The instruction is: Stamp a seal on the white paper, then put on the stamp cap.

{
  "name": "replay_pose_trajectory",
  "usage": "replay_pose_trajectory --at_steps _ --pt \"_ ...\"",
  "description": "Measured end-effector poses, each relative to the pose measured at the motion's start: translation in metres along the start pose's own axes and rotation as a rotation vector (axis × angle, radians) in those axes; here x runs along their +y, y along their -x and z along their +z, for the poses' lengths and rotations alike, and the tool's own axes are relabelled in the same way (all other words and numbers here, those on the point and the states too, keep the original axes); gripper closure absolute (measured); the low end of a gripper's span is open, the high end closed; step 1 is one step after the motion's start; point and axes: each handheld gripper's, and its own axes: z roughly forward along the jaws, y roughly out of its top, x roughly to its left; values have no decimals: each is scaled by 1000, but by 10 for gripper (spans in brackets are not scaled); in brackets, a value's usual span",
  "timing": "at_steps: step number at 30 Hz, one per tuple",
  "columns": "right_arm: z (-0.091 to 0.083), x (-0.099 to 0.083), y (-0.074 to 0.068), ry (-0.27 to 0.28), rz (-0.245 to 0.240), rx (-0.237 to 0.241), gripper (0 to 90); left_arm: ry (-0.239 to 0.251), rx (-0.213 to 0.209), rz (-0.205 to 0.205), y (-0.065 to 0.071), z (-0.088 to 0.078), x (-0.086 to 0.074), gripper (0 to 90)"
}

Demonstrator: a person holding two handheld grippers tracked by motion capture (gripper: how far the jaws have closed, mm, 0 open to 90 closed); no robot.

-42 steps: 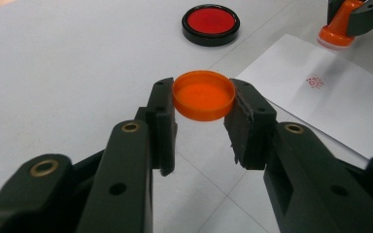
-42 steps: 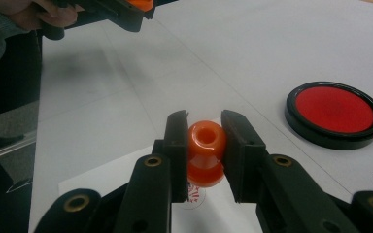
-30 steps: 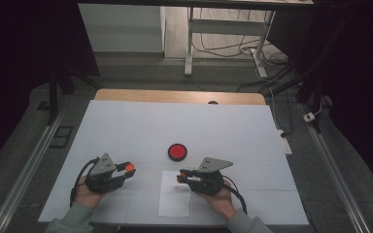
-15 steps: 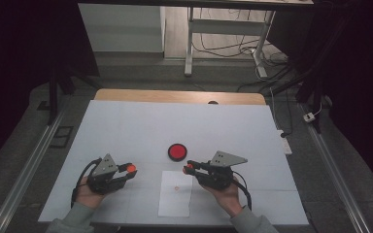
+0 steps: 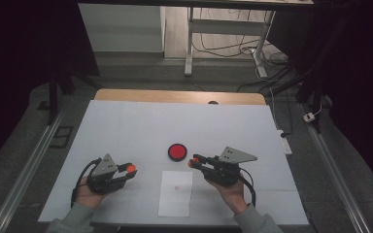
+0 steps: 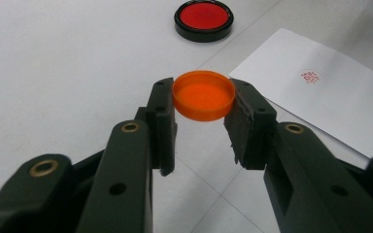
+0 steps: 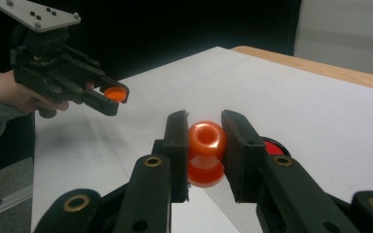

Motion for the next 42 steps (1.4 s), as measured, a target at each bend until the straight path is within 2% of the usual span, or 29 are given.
replay_pose_trajectory --at_steps 31,42 --pt "2 0 -2 -7 -8 3 723 6 -12 13 5 3 6 647" --pt "2 0 -3 -6 -10 7 722 4 -36 50 14 11 17 647"
